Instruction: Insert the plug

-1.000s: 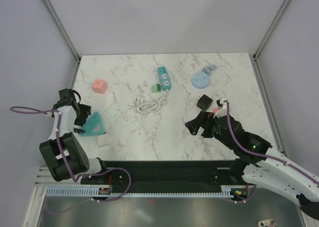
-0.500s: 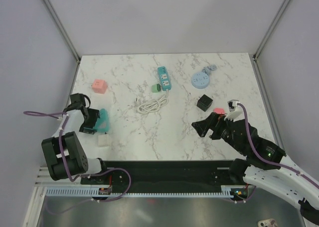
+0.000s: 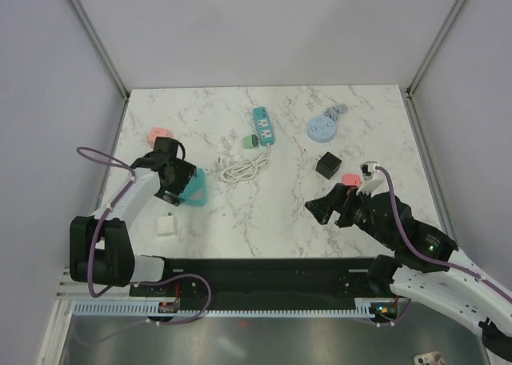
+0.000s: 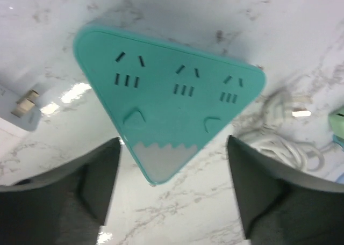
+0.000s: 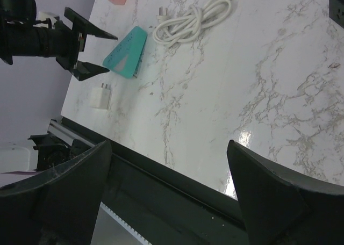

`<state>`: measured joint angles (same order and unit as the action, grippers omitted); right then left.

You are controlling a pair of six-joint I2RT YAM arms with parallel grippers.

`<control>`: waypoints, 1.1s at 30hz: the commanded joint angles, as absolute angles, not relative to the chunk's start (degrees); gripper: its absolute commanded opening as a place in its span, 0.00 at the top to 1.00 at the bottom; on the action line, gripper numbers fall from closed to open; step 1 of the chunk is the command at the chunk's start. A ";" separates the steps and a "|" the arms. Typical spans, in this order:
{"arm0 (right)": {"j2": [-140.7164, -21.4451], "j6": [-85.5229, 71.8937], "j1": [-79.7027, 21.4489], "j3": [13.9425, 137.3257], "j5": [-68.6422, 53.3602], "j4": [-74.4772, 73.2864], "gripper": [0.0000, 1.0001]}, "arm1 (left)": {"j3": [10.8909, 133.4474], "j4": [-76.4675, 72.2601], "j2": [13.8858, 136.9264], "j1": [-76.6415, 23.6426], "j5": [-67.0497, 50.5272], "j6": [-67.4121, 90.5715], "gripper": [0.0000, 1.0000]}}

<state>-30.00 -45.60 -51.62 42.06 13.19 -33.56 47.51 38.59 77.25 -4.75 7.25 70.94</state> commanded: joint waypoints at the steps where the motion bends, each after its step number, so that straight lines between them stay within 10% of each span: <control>1: -28.05 -44.82 -51.59 43.42 11.43 -33.84 0.03 | 55.79 45.42 76.38 -6.94 13.35 70.74 0.06; 33: -33.40 -39.46 -51.59 46.41 3.16 -36.04 0.07 | 42.72 58.80 71.81 6.24 15.47 79.36 0.13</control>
